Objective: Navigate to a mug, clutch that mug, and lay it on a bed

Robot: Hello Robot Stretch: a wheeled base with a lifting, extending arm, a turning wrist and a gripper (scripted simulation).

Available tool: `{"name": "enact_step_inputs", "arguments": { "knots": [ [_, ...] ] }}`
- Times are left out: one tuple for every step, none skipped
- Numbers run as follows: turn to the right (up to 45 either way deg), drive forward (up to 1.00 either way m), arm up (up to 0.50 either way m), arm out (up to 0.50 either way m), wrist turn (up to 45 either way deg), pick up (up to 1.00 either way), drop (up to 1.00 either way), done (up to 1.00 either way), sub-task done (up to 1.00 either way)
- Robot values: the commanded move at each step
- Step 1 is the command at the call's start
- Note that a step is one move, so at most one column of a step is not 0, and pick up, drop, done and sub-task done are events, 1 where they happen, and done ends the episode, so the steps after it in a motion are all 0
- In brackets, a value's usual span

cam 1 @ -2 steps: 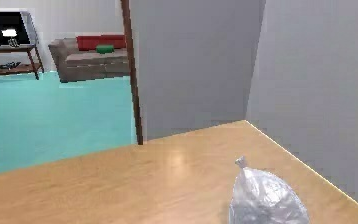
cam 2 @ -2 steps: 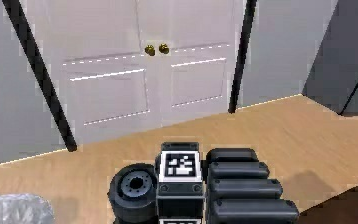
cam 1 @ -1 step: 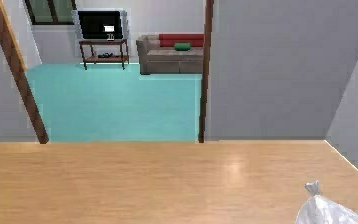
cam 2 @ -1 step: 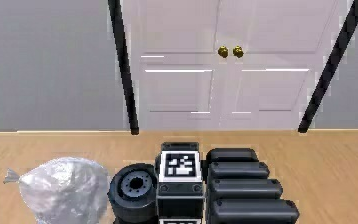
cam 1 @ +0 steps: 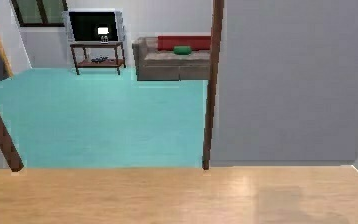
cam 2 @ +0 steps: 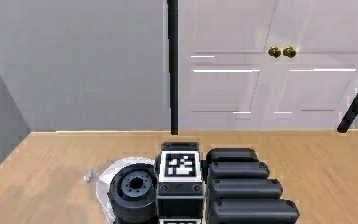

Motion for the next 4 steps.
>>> {"name": "enact_step_inputs", "arguments": {
  "knots": [
    [-45.0, 0.0, 0.0, 0.0, 0.0, 0.0, 0.0, 0.0, 0.0],
    [-33.0, 0.0, 0.0, 0.0, 0.0, 0.0, 0.0, 0.0, 0.0],
    [0.0, 0.25, 0.0, 0.0, 0.0, 0.0, 0.0, 0.0, 0.0],
    [-24.0, 0.0, 0.0, 0.0, 0.0, 0.0, 0.0, 0.0, 0.0]
  ]
}}
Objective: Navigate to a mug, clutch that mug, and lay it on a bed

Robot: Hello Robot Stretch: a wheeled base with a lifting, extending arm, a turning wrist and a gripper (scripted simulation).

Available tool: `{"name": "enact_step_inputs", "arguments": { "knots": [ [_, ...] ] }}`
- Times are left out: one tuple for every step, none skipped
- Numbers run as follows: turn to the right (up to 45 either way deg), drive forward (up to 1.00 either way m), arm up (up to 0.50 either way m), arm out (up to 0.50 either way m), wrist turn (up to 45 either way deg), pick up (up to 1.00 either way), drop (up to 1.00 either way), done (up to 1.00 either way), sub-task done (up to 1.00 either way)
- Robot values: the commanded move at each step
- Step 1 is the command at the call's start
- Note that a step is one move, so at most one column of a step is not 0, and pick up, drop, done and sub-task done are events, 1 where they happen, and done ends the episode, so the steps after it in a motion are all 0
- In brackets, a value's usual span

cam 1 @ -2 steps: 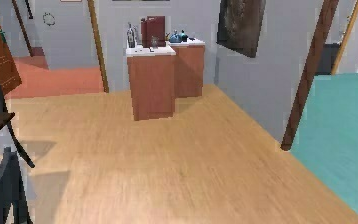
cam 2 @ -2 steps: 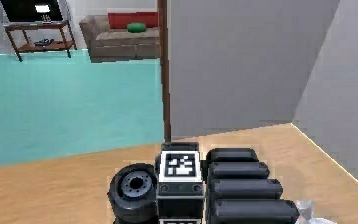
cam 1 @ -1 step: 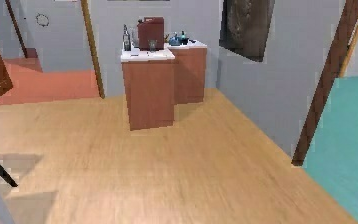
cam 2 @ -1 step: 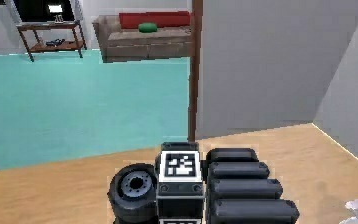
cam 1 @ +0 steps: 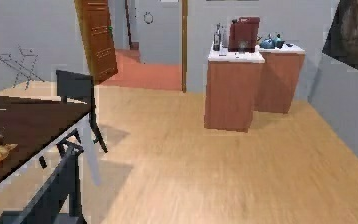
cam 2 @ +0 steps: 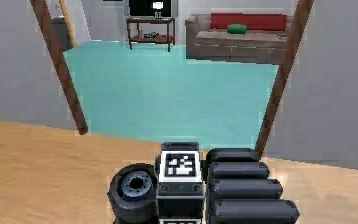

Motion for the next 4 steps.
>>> {"name": "enact_step_inputs", "arguments": {
  "knots": [
    [0.0, 0.75, 0.0, 0.0, 0.0, 0.0, 0.0, 0.0, 0.0],
    [-15.0, 0.0, 0.0, 0.0, 0.0, 0.0, 0.0, 0.0, 0.0],
    [0.0, 1.0, 0.0, 0.0, 0.0, 0.0, 0.0, 0.0, 0.0],
    [0.0, 1.0, 0.0, 0.0, 0.0, 0.0, 0.0, 0.0, 0.0]
  ]
}}
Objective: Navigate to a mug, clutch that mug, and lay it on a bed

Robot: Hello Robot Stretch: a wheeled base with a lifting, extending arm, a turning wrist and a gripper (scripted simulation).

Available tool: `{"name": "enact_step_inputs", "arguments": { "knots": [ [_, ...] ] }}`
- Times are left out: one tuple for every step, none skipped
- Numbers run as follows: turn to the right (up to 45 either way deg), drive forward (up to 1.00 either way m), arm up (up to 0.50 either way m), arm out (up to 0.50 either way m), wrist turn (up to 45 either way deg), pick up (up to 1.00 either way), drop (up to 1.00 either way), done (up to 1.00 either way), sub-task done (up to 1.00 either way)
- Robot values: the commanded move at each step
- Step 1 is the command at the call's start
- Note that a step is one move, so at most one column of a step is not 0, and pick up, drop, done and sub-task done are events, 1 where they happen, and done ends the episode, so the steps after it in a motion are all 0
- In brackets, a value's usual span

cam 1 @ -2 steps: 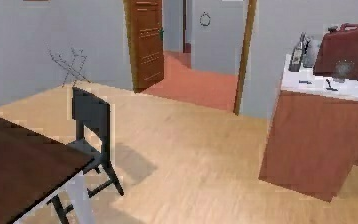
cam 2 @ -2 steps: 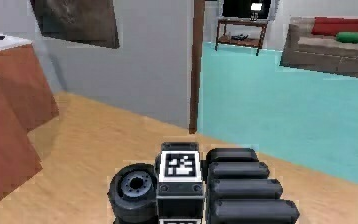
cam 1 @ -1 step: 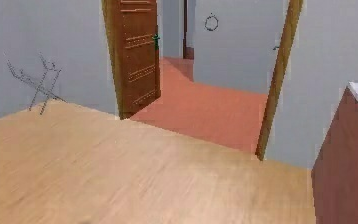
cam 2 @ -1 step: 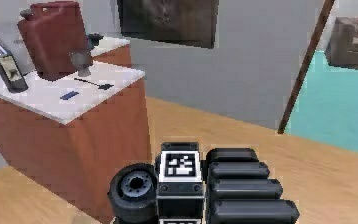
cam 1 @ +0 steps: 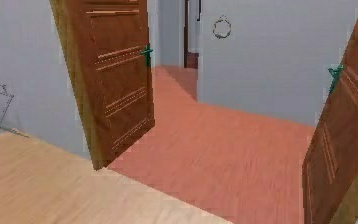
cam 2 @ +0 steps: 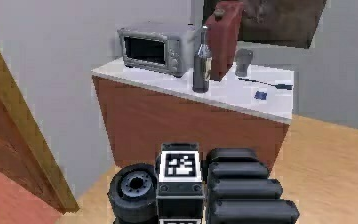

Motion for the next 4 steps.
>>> {"name": "enact_step_inputs", "arguments": {
  "knots": [
    [0.0, 1.0, 0.0, 0.0, 0.0, 0.0, 0.0, 0.0, 0.0],
    [0.0, 1.0, 0.0, 0.0, 0.0, 0.0, 0.0, 0.0, 0.0],
    [0.0, 0.45, 0.0, 0.0, 0.0, 0.0, 0.0, 0.0, 0.0],
    [-15.0, 0.0, 0.0, 0.0, 0.0, 0.0, 0.0, 0.0, 0.0]
  ]
}}
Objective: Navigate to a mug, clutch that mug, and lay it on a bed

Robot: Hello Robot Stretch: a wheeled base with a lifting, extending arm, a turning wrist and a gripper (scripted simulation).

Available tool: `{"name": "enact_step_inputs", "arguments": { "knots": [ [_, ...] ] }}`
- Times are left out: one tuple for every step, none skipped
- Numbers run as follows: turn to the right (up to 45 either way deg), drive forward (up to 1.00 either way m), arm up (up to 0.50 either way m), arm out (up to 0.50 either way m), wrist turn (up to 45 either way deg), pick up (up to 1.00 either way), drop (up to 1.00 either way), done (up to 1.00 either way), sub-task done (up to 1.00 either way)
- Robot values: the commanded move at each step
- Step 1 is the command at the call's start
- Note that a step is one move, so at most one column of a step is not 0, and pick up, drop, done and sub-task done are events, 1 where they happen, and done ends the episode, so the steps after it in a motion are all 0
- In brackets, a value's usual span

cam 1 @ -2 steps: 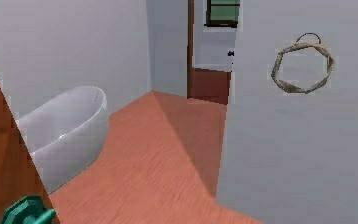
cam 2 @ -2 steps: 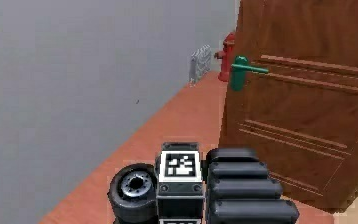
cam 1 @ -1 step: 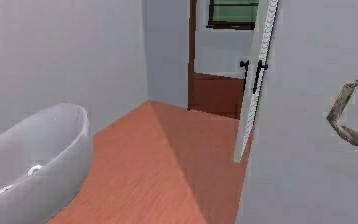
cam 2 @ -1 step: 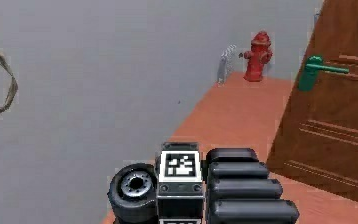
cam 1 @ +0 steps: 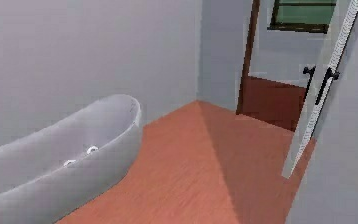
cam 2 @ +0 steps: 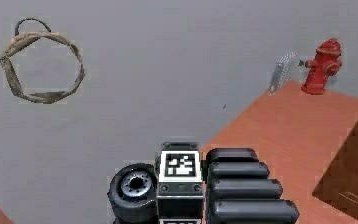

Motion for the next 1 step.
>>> {"name": "enact_step_inputs", "arguments": {
  "knots": [
    [0.0, 0.85, 0.0, 0.0, 0.0, 0.0, 0.0, 0.0, 0.0]
  ]
}}
